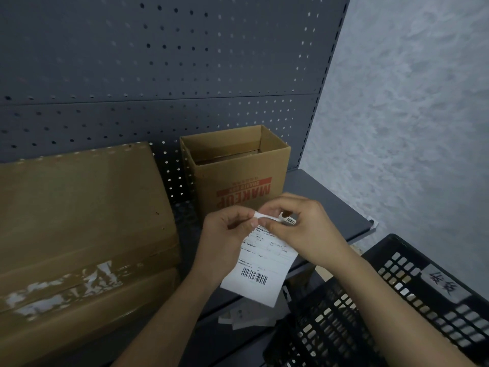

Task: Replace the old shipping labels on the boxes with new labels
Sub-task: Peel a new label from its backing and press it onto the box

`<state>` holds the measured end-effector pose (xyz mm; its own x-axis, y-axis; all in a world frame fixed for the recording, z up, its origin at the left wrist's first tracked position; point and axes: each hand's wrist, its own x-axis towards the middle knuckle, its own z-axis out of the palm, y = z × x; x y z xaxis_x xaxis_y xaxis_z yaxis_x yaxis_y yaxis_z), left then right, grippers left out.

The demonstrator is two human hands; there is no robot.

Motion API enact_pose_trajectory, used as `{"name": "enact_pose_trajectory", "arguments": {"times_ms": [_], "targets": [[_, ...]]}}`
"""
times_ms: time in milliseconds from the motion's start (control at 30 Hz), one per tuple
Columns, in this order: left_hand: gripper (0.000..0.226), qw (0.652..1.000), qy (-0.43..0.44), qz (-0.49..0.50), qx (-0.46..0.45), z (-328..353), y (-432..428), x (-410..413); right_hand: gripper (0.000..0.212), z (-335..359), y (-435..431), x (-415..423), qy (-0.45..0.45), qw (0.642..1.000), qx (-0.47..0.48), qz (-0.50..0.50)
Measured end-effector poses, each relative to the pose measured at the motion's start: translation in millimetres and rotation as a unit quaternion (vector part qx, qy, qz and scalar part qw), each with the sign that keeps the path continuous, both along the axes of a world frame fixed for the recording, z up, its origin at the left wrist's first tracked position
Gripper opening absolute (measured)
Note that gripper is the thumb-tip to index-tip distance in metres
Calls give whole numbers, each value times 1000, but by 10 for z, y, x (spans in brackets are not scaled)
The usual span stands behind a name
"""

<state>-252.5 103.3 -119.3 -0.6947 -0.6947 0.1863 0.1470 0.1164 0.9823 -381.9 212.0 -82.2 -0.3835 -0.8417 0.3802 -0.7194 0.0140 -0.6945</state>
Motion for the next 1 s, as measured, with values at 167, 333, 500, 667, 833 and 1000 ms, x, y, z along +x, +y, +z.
{"name": "enact_pose_trajectory", "arguments": {"times_ms": [167,333,500,667,833,1000], "targets": [[14,1000,-7,-24,3,13,4,16,9,5,30,-20,51,999,20,3],[15,999,-6,-42,8,-3,-6,26,10,-65,41,-36,111,994,5,-6],[18,998,-22,-56,29,-4,1,31,11,-137,33,-66,208,978,-8,-10],[19,996,-27,-59,68,15,6,17,11,-199,35,-95,239,970,-43,-18],[22,985,-19,-66,158,80,7,-17,5,-231,31,-92,223,972,-72,-12],[17,987,-44,-68,138,136,-17,-47,8,-253,32,-129,229,970,-83,-11]]}}
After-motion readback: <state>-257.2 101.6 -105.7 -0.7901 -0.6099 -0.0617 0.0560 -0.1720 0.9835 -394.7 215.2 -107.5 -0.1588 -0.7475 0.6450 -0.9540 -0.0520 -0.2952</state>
